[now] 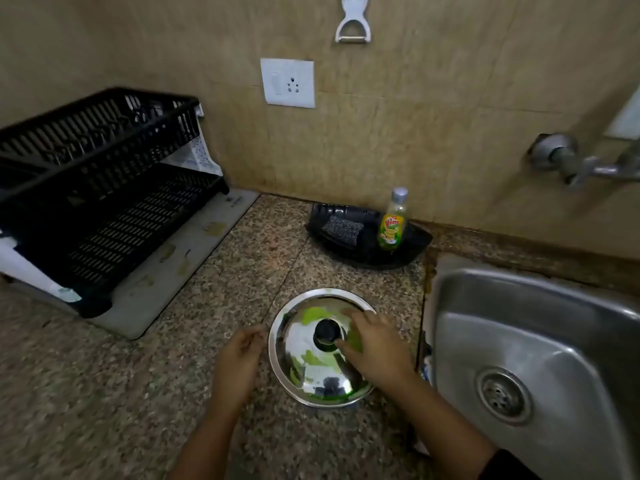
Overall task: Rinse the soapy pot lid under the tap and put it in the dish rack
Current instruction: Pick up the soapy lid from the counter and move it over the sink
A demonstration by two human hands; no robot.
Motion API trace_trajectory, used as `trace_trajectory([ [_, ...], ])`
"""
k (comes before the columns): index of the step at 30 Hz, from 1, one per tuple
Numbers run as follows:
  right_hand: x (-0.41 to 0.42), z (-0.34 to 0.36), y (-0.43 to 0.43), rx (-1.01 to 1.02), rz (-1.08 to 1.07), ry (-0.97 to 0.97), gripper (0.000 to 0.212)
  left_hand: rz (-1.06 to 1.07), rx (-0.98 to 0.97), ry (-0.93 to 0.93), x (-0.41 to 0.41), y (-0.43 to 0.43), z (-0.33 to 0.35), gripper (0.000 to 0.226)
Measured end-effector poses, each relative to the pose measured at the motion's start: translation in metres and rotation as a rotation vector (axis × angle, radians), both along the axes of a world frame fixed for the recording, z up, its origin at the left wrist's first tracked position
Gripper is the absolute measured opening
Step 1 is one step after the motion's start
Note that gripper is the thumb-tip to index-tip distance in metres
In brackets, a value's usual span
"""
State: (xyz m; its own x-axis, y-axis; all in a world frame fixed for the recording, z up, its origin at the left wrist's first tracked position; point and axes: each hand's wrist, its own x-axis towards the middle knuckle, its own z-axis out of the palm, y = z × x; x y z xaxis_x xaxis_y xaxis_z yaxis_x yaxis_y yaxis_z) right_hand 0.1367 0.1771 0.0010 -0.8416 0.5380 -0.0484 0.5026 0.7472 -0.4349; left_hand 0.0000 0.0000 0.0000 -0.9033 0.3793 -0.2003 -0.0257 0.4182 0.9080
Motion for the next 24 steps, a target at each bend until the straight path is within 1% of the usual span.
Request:
trace_trajectory([
  [2,-0.017,0.001,-0.002,0.005,0.044,-0.024,0.061,0.003,-0.041,0.012,-0.007,0.004,-0.003,0.017],
  [6,-0.042,-0.001,-0.006,0.123,0.141,-0.172,0.051,0.030,-0.042,-0.006,-0.020,0.007,-0.016,0.023],
  [10,-0.048,-0.009,-0.005,0.119,0.159,-0.208,0.052,0.008,-0.042,0.016,-0.026,0.012,-0.021,0.024],
  [14,-0.044,-0.010,-0.004,0.092,0.156,-0.157,0.043,-0.027,-0.026,-0.023,-0.032,0.027,-0.014,0.015],
  [17,-0.035,-0.011,-0.007,0.078,0.138,-0.131,0.041,-0.041,-0.027,-0.063,-0.037,0.036,-0.016,0.018],
  [19,-0.031,-0.004,-0.005,0.081,0.126,-0.042,0.041,-0.060,-0.035,-0.035,-0.038,0.043,-0.011,0.011],
  [20,-0.029,0.001,-0.002,0.083,0.122,0.010,0.042,-0.064,-0.030,-0.031,-0.037,0.048,-0.006,0.011],
  [22,-0.024,0.015,0.006,0.089,0.096,0.108,0.037,-0.073,0.041,-0.078,-0.032,0.059,0.005,0.021],
  [24,-0.017,0.026,0.014,0.089,0.064,0.152,0.033,-0.094,0.129,-0.136,-0.026,0.070,0.018,0.027],
])
